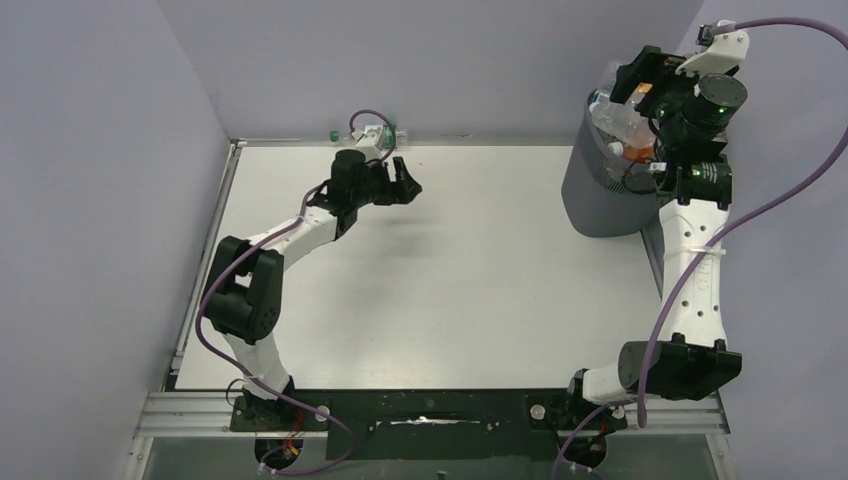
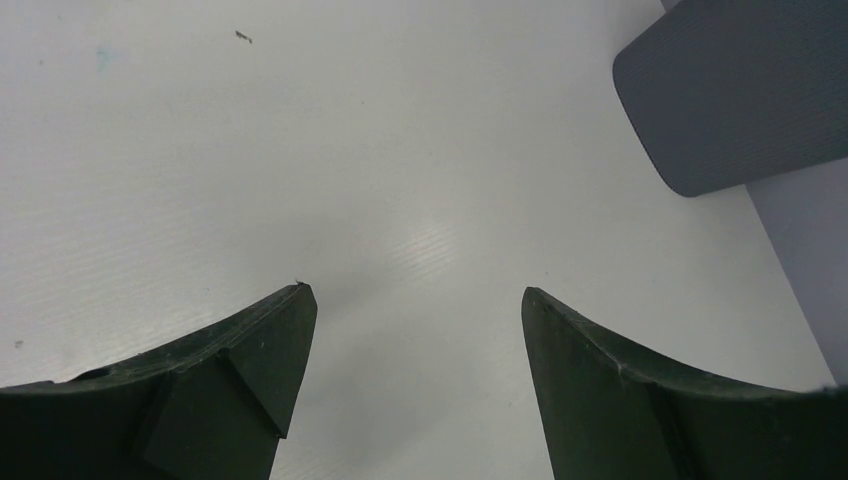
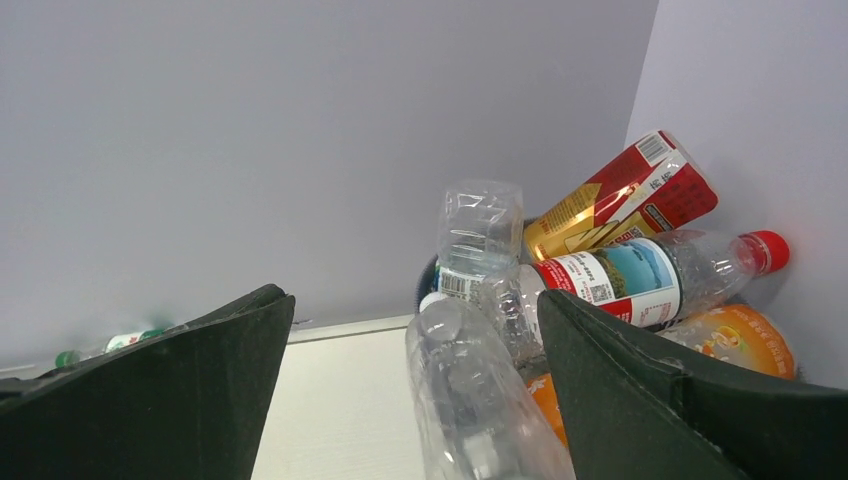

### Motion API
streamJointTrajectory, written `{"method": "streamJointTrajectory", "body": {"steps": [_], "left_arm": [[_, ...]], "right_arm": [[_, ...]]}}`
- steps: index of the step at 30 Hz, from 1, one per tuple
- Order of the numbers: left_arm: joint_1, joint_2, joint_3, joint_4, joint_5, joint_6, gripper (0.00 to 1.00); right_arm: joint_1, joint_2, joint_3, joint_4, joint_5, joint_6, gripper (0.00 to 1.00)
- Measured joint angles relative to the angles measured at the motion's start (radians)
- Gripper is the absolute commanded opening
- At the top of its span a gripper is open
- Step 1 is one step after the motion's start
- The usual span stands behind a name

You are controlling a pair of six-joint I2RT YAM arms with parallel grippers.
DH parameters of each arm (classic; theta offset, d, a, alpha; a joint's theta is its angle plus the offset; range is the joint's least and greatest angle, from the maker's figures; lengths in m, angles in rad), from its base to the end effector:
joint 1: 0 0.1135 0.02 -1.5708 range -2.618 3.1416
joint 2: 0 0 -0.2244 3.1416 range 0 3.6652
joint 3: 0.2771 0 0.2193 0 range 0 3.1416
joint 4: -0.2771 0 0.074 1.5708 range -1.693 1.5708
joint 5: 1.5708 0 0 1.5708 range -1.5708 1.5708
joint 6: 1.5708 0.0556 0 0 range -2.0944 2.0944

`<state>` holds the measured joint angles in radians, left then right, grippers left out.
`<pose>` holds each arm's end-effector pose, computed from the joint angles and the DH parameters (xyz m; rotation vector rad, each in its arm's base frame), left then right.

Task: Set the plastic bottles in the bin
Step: Place the plastic bottle in the trash bin, then adjust the plastic bottle at the center of the board.

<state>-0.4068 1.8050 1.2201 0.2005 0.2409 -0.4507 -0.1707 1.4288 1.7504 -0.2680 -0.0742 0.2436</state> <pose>0.3619 -0.1703 0.2173 0.1207 2.0263 -0.7898 0.2950 -0.0467 0.4662 0.2539 1.4970 0.1146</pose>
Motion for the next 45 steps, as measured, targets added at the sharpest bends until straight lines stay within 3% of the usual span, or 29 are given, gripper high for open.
{"method": "streamJointTrajectory", "body": {"steps": [8,26,31,37,40,45], "left_arm": [[0.038,0.024,0.111,-0.026,-0.001,0.010,0.76],[0.013,0.063,0.111,-0.028,0.008,-0.006,0.75],[-0.015,0.078,0.111,-0.030,0.011,-0.008,0.81],[0.029,0.113,0.193,-0.062,0.003,-0.002,0.84],[0.068,0.164,0.300,-0.079,-0.019,0.011,0.84],[0.119,0.227,0.407,-0.084,-0.061,0.020,0.84]], "right_arm": [[0.000,-0.028,0.000,-0.009,-0.027,0.008,0.98],[-0.011,0.058,-0.025,-0.036,-0.055,0.008,0.99],[-0.012,0.053,-0.024,-0.044,-0.066,0.008,0.99],[-0.004,0.007,-0.023,-0.055,-0.200,0.036,1.00],[0.059,-0.022,0.004,-0.072,-0.273,0.042,1.00],[0.305,-0.024,0.087,-0.087,-0.358,0.037,0.99]]}}
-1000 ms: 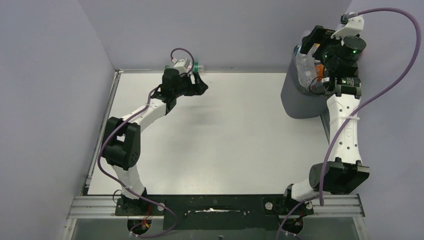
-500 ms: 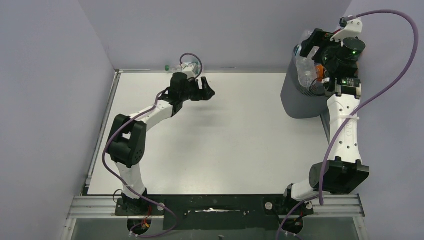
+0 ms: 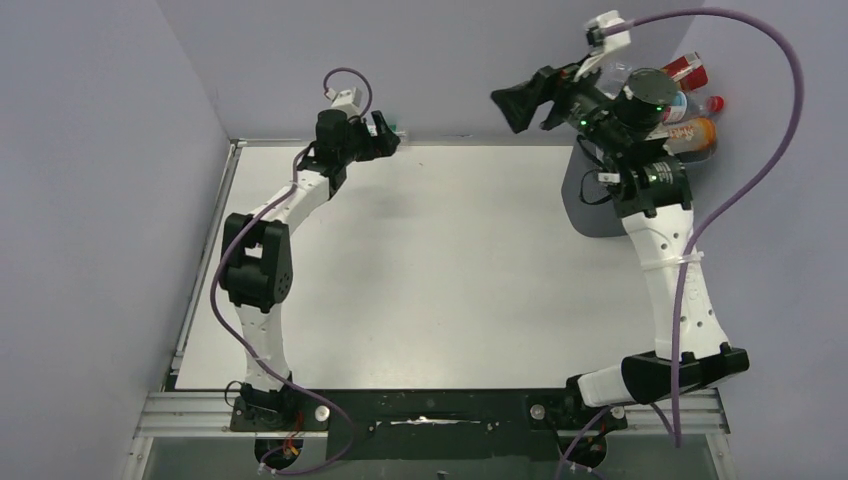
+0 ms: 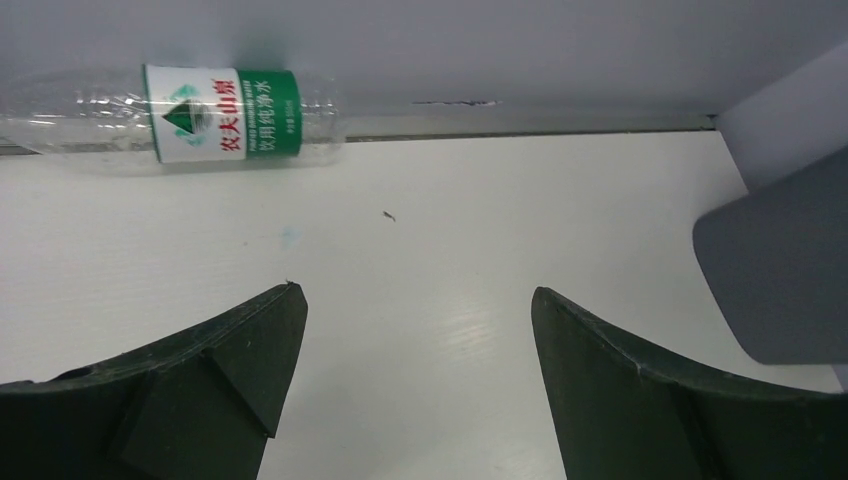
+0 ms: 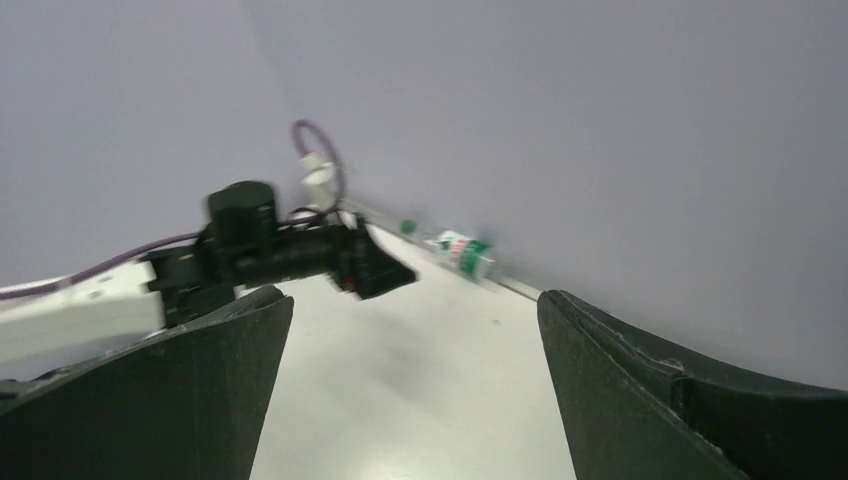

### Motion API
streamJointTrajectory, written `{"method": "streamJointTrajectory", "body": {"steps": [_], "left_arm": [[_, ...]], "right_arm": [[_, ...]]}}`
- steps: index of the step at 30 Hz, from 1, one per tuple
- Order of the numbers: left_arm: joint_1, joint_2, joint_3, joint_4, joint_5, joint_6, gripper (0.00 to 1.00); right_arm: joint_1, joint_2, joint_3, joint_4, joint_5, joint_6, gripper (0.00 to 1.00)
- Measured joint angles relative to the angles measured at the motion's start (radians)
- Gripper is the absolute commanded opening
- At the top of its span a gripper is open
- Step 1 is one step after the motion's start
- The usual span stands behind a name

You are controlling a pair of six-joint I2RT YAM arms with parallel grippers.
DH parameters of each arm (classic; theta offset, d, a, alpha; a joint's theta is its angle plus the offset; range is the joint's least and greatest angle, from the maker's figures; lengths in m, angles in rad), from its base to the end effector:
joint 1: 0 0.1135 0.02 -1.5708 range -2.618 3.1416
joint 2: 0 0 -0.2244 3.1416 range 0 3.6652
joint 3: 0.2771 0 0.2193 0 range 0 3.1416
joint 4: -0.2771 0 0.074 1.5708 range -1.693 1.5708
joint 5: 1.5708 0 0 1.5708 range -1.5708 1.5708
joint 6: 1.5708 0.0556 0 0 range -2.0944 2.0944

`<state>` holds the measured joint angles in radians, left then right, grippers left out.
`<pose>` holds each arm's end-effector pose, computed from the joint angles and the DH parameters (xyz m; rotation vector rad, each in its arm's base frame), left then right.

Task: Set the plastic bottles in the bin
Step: Adjust the plastic bottle at the center of the board.

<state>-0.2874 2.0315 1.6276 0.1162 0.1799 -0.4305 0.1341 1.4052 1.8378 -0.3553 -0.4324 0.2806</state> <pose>0.4390 -0.1401 0.2503 -0.0082 1.9069 -0.6599 0.2679 0.0597 0.4873 -0.2443 1.5164 0.6536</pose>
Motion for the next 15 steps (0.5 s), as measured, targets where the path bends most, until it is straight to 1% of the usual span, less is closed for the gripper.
{"method": "streamJointTrajectory", "body": {"steps": [3,6,8,11,13,15], "left_arm": [[0.038,0.029,0.025,0.002,-0.023,0.002,0.83],[0.094,0.049,0.025,0.007,-0.029,-0.003,0.83],[0.140,0.063,0.024,0.015,-0.027,-0.011,0.83],[0.224,0.093,0.024,0.050,-0.017,-0.030,0.85],[0.272,0.118,0.030,0.073,0.001,-0.039,0.85],[0.319,0.172,0.069,0.097,0.032,-0.053,0.85]], "right_arm": [[0.151,0.023,0.023,0.002,-0.005,0.001,0.99],[0.237,0.095,0.058,0.012,0.000,0.002,0.99],[0.261,0.166,0.075,0.028,0.004,0.009,0.99],[0.266,0.290,0.100,0.048,0.011,0.017,1.00],[0.259,0.405,0.147,0.054,0.014,0.020,1.00],[0.244,0.534,0.214,0.069,0.007,0.033,1.00]]}}
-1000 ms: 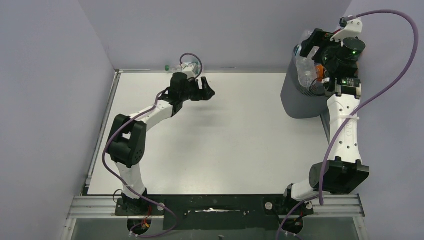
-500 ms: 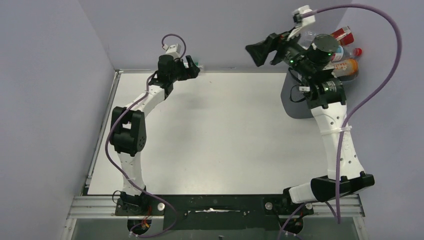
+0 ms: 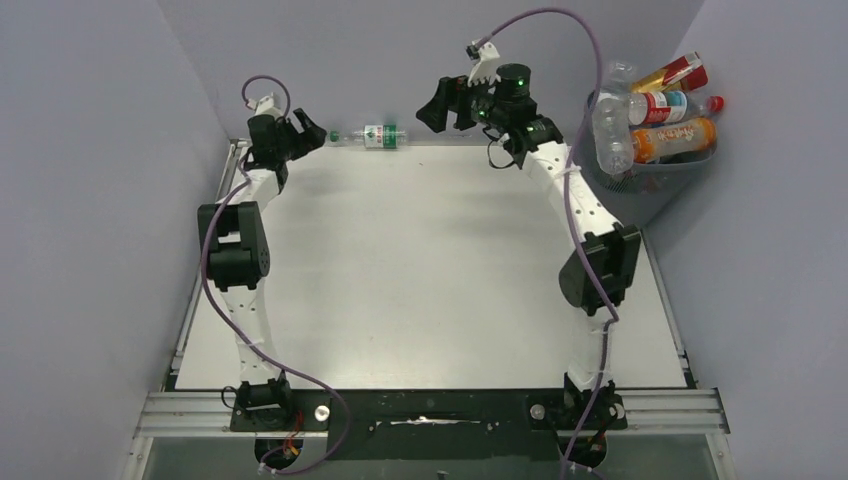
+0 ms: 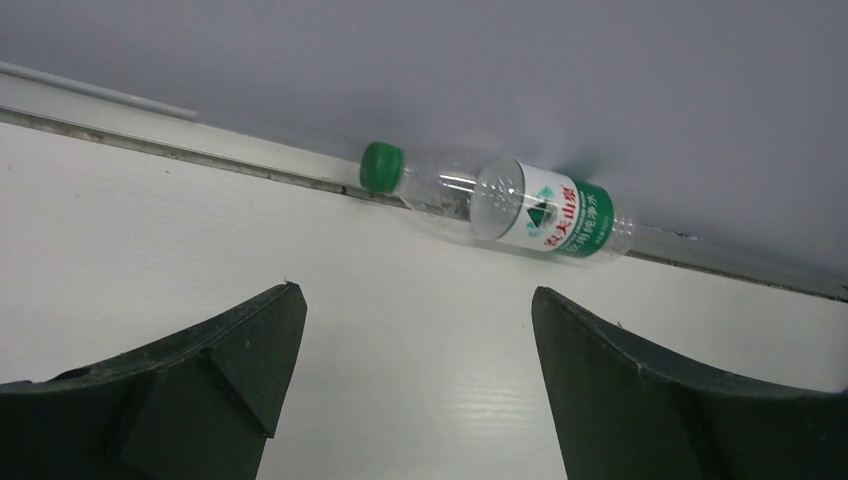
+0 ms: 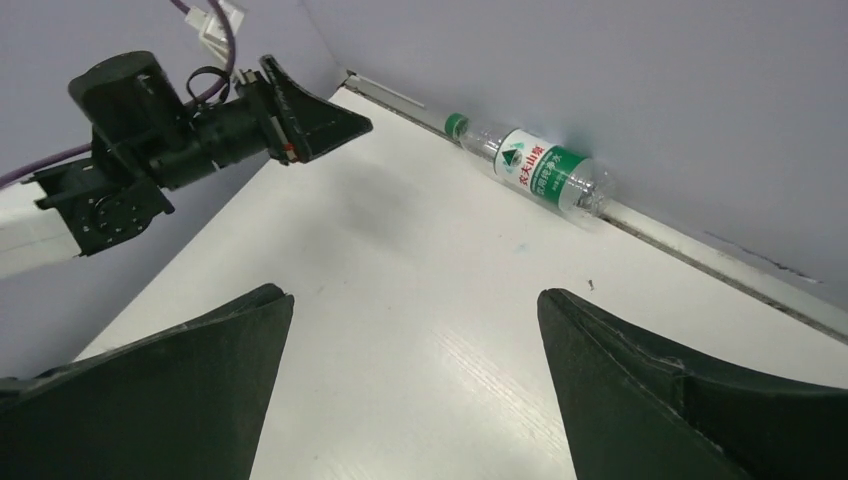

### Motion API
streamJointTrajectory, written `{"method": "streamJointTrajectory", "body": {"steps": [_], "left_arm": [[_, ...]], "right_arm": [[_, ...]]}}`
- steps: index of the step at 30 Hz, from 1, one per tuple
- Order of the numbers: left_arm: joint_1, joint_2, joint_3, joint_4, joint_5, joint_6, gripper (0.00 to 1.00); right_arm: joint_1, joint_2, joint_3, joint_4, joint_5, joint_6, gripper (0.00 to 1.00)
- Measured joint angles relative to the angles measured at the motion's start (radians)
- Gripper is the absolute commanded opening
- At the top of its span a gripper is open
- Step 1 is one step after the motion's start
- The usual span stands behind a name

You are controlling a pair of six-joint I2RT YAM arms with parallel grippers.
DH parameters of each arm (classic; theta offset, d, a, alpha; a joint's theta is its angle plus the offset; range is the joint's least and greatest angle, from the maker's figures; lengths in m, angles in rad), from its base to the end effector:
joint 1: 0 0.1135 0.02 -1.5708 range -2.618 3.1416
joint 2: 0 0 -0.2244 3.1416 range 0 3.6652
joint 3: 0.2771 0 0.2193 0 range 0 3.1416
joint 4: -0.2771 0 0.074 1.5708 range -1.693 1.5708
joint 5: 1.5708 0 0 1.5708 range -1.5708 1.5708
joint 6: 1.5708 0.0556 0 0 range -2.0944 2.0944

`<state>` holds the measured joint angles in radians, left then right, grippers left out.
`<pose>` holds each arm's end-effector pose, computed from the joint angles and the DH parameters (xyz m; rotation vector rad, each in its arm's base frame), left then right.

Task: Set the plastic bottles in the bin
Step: Adjust the plastic bottle at the center of the board.

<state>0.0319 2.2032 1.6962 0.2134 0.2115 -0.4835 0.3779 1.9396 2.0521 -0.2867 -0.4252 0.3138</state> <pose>0.4892 0.0039 0.2074 -0.3364 1.8586 -0.5078 0.3880 0.1787 0.3845 -0.3799 1.7711 0.8691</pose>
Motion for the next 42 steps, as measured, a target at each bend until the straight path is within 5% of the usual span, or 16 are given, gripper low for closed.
{"method": "streamJointTrajectory", "body": {"steps": [10,15,42], "left_arm": [[0.035,0.302,0.274,0.091,0.106,-0.011,0.86],[0.028,0.414,0.365,0.134,0.151,-0.011,0.86],[-0.019,0.714,0.676,0.363,0.291,-0.114,0.85]], "right_arm": [[-0.218,0.585,0.272,0.335,-0.239,0.332,0.98],[-0.284,0.740,0.286,0.538,-0.303,0.492,0.95],[-0.235,0.780,0.240,0.697,-0.312,0.565,0.88]]}}
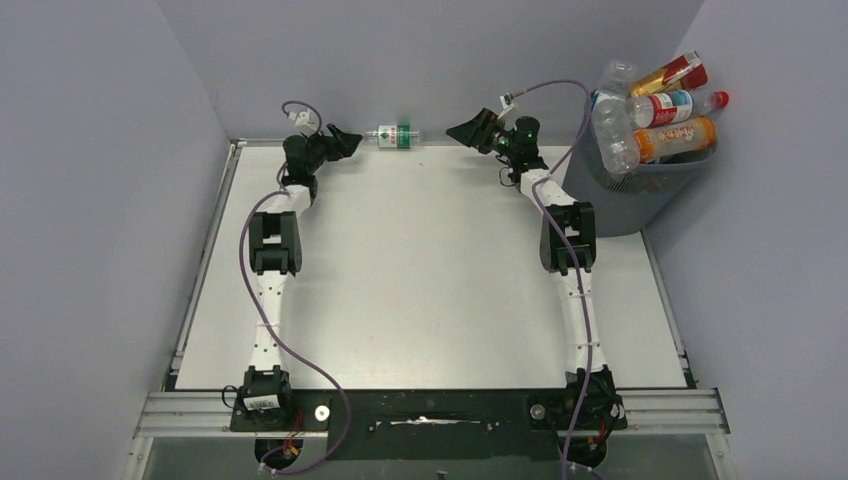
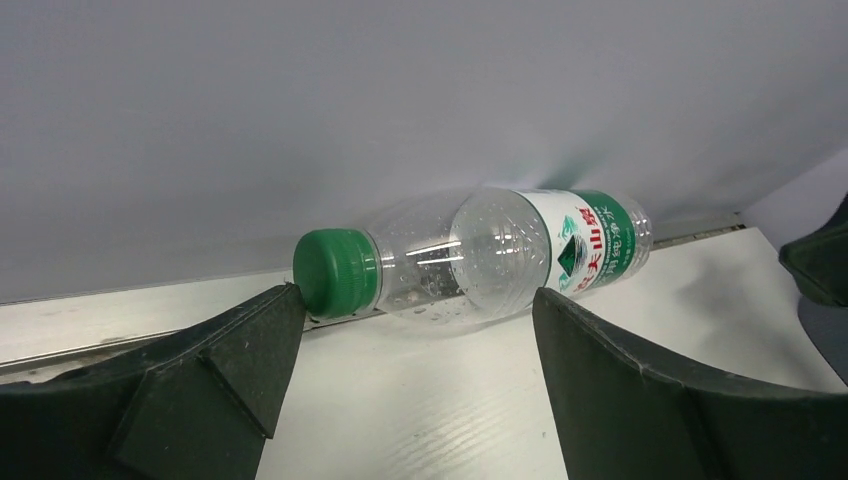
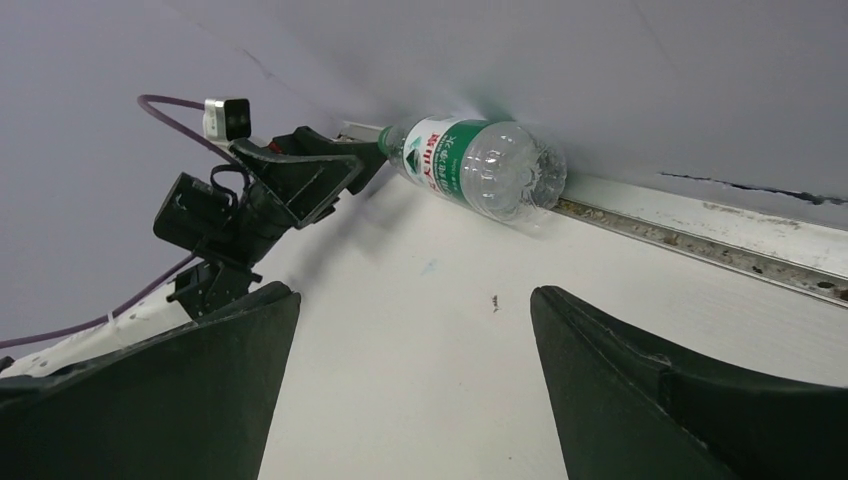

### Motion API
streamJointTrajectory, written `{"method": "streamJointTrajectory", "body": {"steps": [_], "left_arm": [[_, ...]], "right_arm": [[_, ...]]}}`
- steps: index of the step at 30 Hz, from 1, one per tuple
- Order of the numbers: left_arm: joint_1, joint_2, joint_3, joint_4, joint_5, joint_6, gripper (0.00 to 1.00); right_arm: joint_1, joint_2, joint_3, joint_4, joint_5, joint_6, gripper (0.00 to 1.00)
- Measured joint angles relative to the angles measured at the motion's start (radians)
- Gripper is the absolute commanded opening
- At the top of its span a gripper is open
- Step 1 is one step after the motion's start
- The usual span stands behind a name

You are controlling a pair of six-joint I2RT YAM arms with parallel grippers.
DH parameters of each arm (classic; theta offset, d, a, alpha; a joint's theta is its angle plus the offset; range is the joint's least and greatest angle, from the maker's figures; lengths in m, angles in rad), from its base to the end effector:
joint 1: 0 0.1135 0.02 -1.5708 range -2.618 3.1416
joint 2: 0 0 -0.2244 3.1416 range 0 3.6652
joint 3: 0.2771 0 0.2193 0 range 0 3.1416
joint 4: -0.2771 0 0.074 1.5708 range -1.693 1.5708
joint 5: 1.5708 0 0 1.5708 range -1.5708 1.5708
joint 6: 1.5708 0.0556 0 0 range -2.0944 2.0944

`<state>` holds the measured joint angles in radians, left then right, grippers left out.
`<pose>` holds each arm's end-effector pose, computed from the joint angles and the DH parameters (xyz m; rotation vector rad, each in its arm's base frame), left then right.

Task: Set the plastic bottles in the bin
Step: Adjust the plastic bottle at the center of the board.

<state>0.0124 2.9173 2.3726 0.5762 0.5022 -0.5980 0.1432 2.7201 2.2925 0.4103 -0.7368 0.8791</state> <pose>0.5732 -0.0197 0.1093 -0.0745 1.6041 -0.8437 0.5457 0.1164 0.1704 0.0094 1.7637 1.3480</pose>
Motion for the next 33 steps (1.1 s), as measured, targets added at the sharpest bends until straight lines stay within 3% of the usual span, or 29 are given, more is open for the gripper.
{"method": "streamJointTrajectory", "body": {"steps": [11,33], "left_arm": [[-0.062,0.011,0.015,0.022,0.042,-0.016,0.86],[-0.168,0.012,-0.020,0.097,0.057,-0.042,0.85]], "right_arm": [[-0.034,0.114,0.037,0.068,0.119,0.057,0.81],[-0.045,0.219,0.085,0.229,0.249,0.172,0.81]]}}
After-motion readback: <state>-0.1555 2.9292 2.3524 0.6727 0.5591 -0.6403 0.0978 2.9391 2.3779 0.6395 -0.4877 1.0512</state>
